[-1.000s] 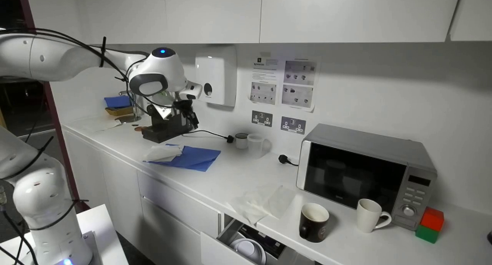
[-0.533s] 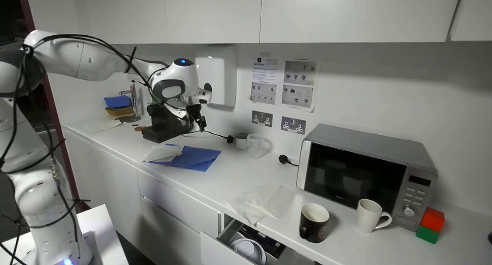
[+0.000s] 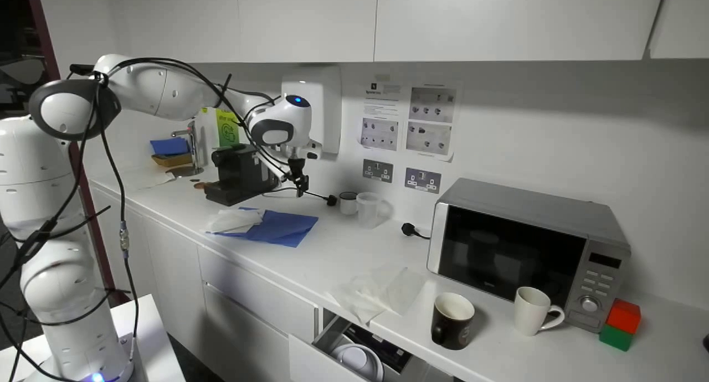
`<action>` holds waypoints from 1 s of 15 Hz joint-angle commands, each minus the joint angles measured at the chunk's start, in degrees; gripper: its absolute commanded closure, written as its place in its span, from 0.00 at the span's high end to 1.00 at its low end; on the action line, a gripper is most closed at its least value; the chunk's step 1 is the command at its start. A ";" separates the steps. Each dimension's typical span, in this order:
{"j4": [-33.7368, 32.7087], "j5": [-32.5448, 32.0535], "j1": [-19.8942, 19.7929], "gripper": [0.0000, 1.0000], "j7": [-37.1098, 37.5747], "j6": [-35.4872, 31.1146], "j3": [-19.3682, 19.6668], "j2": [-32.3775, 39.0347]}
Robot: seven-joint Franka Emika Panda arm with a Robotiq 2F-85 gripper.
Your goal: Move the blue cloth to the wild
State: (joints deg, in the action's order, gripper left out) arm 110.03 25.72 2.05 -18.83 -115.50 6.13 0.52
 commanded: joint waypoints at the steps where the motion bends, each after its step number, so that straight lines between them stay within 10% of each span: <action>1: -7.73 2.66 -3.31 1.00 -4.46 7.29 -0.85 6.49; 15: -3.16 1.82 -3.00 1.00 -4.36 -8.99 -4.69 7.19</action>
State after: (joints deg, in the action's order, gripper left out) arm 106.48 26.78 -0.30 -21.96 -120.86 3.39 6.55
